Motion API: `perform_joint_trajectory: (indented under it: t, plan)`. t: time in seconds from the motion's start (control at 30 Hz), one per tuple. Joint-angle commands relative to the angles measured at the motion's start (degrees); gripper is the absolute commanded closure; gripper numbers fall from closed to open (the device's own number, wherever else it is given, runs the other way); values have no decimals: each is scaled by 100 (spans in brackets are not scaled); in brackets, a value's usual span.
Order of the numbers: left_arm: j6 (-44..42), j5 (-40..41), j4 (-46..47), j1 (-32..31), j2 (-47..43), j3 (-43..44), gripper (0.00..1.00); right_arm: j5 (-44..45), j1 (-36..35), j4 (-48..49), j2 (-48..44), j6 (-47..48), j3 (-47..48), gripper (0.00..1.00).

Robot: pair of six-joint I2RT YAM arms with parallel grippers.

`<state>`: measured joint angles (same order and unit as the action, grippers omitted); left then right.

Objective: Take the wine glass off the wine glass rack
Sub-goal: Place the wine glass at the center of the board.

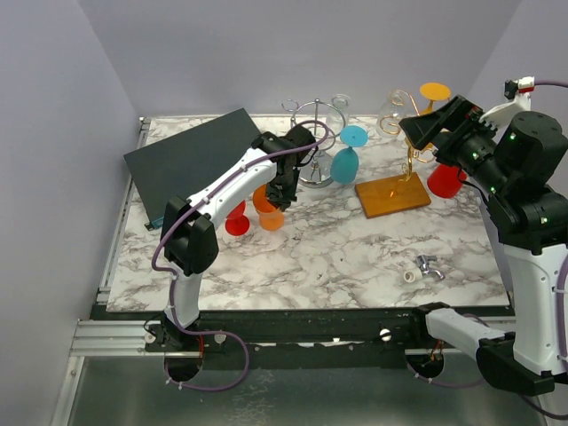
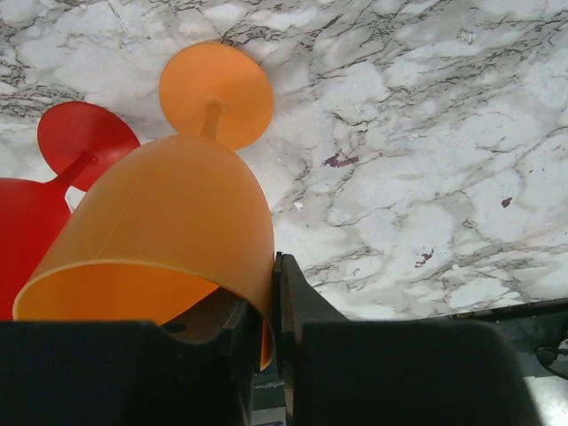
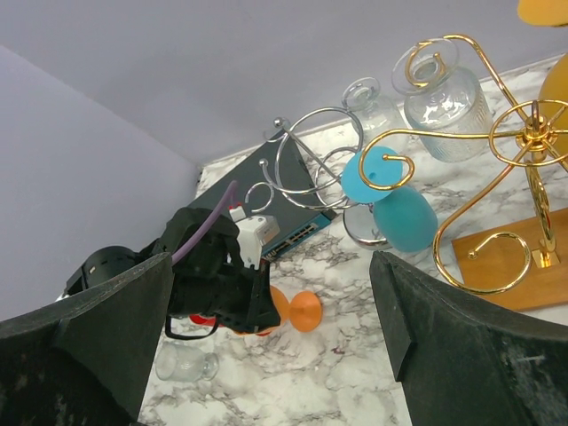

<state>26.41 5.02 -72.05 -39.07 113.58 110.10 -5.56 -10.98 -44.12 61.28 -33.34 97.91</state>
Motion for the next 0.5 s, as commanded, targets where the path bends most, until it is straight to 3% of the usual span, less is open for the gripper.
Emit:
perform_joint_trajectory:
  t: [0.0, 0.27, 0.47]
  plan:
    - [-73, 30, -37, -5, -181, -77, 82, 121, -18, 123, -67, 47, -47, 0]
    - [-92, 65, -68, -4, -206, 79, 66, 157, -17, 67, -83, 68, -70, 0]
    - [-93, 95, -113, -8, -235, 292, 58, 807, -17, -172, -158, 223, -149, 0]
